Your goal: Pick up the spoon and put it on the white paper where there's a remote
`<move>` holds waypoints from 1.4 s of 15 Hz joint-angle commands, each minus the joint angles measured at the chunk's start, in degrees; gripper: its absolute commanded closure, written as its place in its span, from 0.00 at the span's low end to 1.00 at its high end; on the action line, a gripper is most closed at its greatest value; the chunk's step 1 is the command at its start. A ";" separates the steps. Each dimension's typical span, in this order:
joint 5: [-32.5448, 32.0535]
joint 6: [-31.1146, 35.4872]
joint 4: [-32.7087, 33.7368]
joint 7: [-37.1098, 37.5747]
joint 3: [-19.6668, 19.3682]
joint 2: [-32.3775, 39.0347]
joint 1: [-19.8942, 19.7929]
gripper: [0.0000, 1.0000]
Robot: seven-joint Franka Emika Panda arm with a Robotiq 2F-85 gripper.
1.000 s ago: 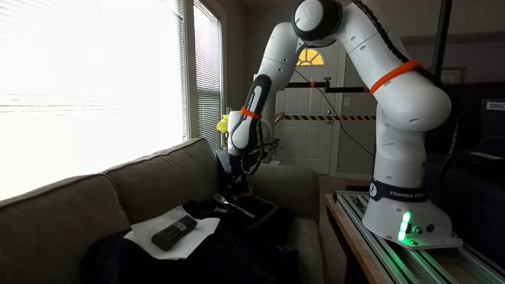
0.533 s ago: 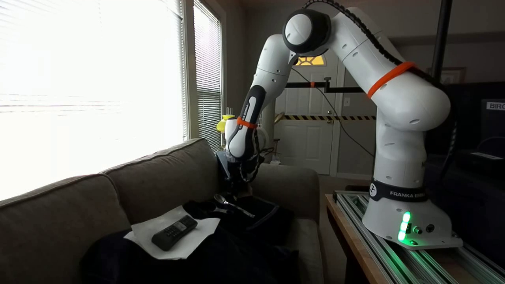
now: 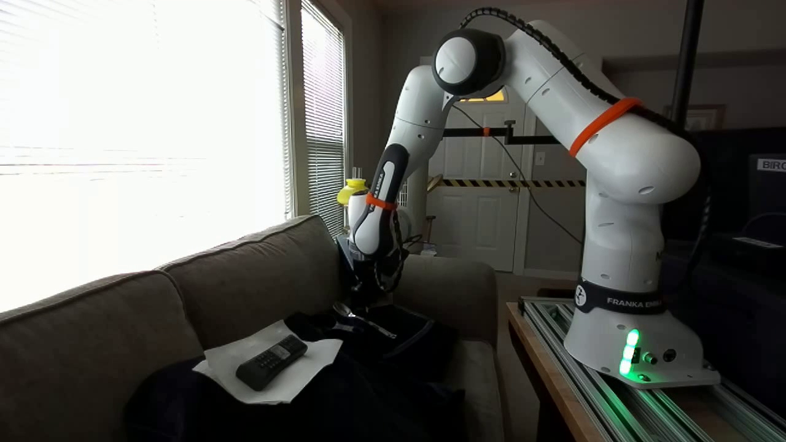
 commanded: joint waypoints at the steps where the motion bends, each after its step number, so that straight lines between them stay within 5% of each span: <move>1: -1.23 0.72 1.57 -0.74 0.66 1.79 -0.83 0.46; 3: -1.22 0.71 1.76 -0.61 0.62 1.91 -0.58 0.49; 6: -1.02 0.62 1.95 -0.35 1.01 1.75 -0.30 0.27; 9: -0.79 0.12 2.49 -0.27 1.67 1.74 -0.26 0.43; 12: -0.65 -0.24 3.03 -0.10 2.03 1.90 -0.22 0.72; 15: -0.50 -0.47 3.53 -0.02 2.15 2.25 -0.41 0.71; 18: -0.50 -0.71 3.91 0.00 2.08 2.73 -0.52 0.57; 20: -0.53 -0.68 4.02 -0.02 2.11 3.21 -0.50 0.69; 21: -0.55 -0.63 3.98 0.02 2.09 3.38 -0.43 0.67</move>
